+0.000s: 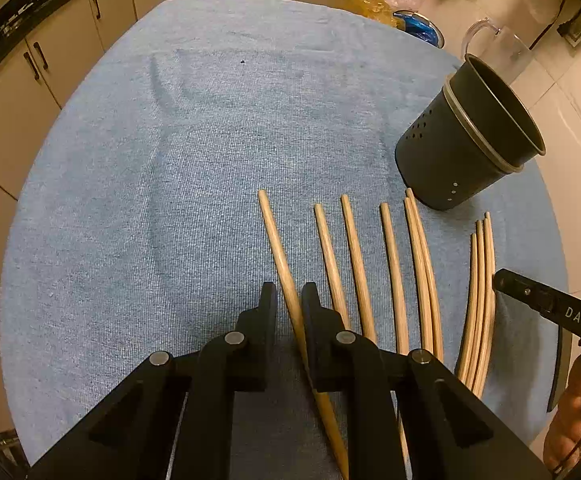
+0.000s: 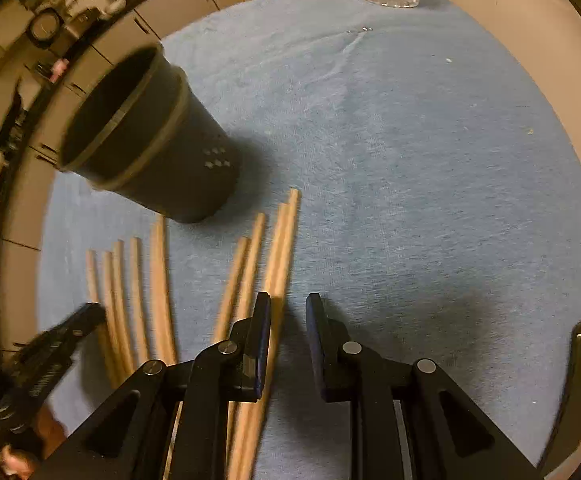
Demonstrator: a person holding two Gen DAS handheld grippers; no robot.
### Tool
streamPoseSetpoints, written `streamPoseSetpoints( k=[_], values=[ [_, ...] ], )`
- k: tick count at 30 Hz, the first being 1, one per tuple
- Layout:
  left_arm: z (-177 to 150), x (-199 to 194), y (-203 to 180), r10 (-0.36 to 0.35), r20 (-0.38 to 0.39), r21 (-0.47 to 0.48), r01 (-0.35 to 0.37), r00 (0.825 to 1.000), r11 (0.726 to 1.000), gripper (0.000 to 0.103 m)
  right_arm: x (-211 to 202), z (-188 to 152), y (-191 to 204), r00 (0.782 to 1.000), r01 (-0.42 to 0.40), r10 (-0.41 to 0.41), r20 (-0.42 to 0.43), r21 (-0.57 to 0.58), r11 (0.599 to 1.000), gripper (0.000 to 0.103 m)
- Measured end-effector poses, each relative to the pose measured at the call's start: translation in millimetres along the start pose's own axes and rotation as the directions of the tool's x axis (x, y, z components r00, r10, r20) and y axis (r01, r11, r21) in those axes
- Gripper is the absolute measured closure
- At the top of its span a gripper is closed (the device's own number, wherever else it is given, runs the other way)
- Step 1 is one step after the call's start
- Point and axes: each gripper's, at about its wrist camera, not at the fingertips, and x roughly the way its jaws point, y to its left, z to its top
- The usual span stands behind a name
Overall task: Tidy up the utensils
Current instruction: 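Lower the left tool onto one chopstick and close it while the right tool grasps another, then lift the held chopsticks upright with both tools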
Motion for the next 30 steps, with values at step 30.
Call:
streamPoseSetpoints(
  k=[30],
  values=[
    [-30.3, -102.0, -16.5, -0.047, 0.323, 0.028, 0.04, 0.945, 0.999, 0.097, -86.7, -35.3, 3.6, 0.931, -0.195, 0.213, 0.296, -0.088, 0.977, 0.096]
  ],
)
